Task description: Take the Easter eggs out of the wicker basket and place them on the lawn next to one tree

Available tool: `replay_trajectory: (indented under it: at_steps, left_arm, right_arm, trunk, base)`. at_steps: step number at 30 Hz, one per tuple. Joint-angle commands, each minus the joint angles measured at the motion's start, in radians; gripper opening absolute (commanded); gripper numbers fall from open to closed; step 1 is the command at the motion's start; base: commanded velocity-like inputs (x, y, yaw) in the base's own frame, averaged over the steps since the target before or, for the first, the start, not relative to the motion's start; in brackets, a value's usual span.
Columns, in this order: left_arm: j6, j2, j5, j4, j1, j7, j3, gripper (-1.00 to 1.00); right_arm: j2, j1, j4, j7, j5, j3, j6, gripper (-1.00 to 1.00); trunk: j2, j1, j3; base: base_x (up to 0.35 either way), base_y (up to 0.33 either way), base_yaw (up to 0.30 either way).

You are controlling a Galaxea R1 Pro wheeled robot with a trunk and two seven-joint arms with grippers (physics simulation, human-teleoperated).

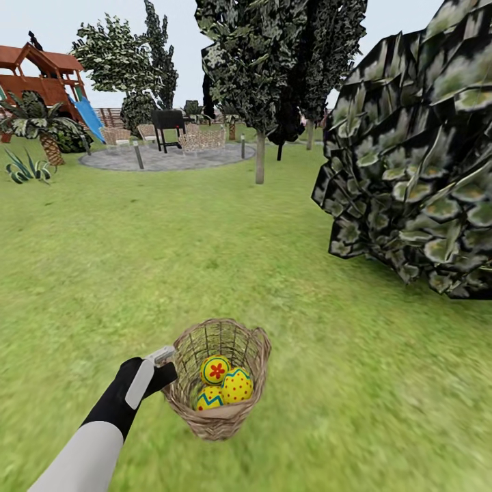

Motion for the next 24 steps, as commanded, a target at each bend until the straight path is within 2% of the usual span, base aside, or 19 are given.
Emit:
replay_trajectory:
  at_steps: [1, 19, 21, 24]
  left_arm:
    - [0.001, -0.001, 0.018, -0.002, -0.001, 0.008, 0.003, -1.0]
    - [0.001, -0.001, 0.018, -0.003, -0.001, 0.008, 0.003, -1.0]
    - [0.003, -0.001, 0.018, -0.036, -0.001, 0.008, 0.0, -1.0]
    - [0.044, -0.001, 0.018, -0.076, 0.001, 0.008, 0.0, -1.0]
  right_arm:
    - [0.0, -0.002, 0.004, -0.005, 0.005, 0.002, -0.005, 1.0]
    - [0.0, -0.002, 0.004, -0.005, 0.005, 0.002, -0.005, 1.0]
    - [0.0, -0.002, 0.004, -0.005, 0.005, 0.002, -0.005, 1.0]
    - [0.0, -0.002, 0.004, -0.005, 0.005, 0.002, -0.005, 1.0]
  trunk:
    - [0.0, 0.001, -0.001]
    - [0.0, 0.001, -0.001]
    - [0.0, 0.001, -0.001]
    - [0.0, 0.001, -0.001]
  base:
    - [0.319, 0.0, 0.0]
    - [0.319, 0.0, 0.0]
    - [0.319, 0.0, 0.0]
    - [0.319, 0.0, 0.0]
